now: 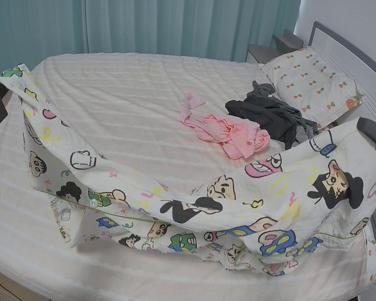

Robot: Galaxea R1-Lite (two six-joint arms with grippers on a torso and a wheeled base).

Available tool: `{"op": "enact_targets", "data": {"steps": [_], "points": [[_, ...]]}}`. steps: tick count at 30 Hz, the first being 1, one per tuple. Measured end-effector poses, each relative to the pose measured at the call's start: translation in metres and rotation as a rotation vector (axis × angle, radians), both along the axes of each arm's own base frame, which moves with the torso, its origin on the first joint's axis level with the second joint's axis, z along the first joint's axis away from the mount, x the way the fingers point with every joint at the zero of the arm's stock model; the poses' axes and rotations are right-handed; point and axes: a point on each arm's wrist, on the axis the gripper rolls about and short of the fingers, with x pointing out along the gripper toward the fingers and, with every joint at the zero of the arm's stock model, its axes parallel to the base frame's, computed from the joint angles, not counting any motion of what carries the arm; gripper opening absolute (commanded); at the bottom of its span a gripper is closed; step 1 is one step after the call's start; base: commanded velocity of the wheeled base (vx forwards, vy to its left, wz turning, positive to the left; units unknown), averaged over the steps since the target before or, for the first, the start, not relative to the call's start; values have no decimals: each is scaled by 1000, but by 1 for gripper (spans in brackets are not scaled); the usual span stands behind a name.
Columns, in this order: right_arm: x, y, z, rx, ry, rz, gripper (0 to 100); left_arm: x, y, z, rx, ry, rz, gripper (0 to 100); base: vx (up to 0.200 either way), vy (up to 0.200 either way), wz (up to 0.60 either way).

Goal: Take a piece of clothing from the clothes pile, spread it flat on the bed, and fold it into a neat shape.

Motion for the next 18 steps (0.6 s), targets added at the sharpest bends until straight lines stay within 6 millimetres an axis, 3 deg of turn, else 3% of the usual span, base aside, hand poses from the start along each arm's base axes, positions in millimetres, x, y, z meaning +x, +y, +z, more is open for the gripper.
{"op": "enact_targets", "data": {"steps": [18], "points": [[5, 10, 7, 8, -11, 31, 0, 0, 4, 0, -4, -2, 32, 0, 0, 200, 0]]}}
